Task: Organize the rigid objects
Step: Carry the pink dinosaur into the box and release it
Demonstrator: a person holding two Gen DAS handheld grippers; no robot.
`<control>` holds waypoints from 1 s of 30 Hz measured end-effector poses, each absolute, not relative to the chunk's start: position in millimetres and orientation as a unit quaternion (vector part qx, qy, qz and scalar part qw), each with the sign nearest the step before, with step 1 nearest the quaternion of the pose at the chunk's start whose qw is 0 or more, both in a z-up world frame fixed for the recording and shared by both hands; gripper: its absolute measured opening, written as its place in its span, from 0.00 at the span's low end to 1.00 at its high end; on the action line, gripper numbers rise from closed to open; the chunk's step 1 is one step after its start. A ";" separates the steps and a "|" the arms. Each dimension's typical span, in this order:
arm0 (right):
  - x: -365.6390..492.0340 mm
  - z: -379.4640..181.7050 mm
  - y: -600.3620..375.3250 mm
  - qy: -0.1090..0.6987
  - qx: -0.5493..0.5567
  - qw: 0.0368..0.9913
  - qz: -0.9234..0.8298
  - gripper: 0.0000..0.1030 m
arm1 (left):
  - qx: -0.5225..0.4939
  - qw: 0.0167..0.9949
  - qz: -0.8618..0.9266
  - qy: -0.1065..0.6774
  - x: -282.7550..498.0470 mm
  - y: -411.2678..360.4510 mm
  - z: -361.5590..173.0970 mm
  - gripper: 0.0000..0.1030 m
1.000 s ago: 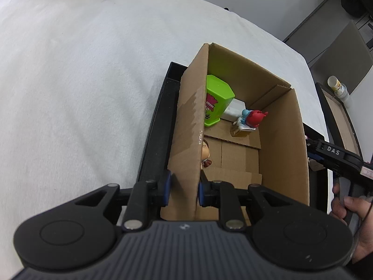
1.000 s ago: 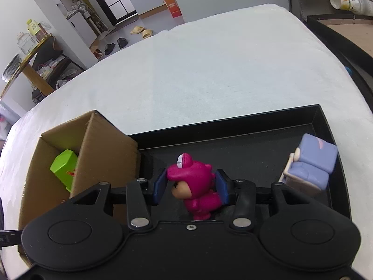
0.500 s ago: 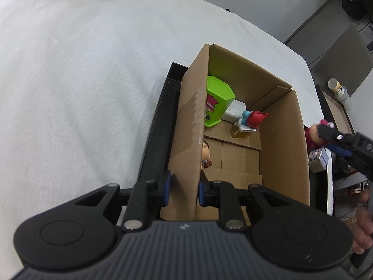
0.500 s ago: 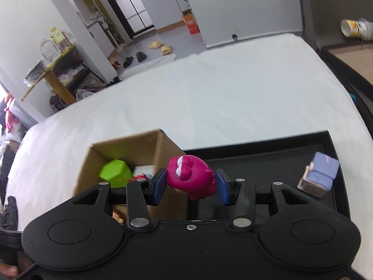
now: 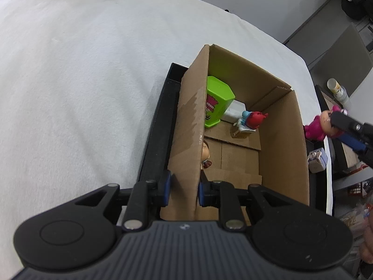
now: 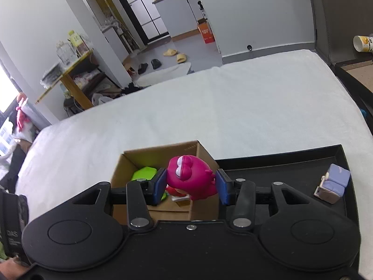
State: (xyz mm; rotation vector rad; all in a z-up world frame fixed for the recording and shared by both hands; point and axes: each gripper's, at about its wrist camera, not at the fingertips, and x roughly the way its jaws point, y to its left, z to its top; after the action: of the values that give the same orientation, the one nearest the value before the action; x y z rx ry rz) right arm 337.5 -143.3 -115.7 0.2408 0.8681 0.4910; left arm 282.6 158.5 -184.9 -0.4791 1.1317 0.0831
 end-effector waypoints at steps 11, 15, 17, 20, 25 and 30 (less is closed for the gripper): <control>325.0 -104.2 -112.4 0.410 0.110 0.862 0.277 0.43 | -0.227 0.817 0.036 0.529 282.0 160.3 -186.6 0.21; 322.6 -112.7 -94.1 0.426 0.101 0.850 0.293 0.44 | -0.226 0.817 0.035 0.529 281.5 159.5 -186.7 0.21; 322.0 -120.1 -83.9 0.438 0.093 0.845 0.294 0.44 | -0.226 0.817 0.034 0.529 281.5 159.6 -186.5 0.21; 323.2 -132.6 -74.1 0.458 0.085 0.836 0.291 0.44 | -0.228 0.817 0.033 0.529 282.0 160.8 -186.9 0.21; 319.9 -143.3 -64.8 0.471 0.067 0.833 0.283 0.44 | -0.229 0.816 0.031 0.529 282.3 162.0 -188.1 0.21; 319.2 -150.9 -55.6 0.486 0.046 0.828 0.275 0.44 | -0.231 0.816 0.029 0.529 282.3 162.8 -189.0 0.21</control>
State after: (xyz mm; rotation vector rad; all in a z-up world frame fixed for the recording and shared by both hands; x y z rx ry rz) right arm 319.2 -55.6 -150.9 0.0978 1.0319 0.5837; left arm 282.3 162.8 -189.0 -0.4918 1.1278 0.0610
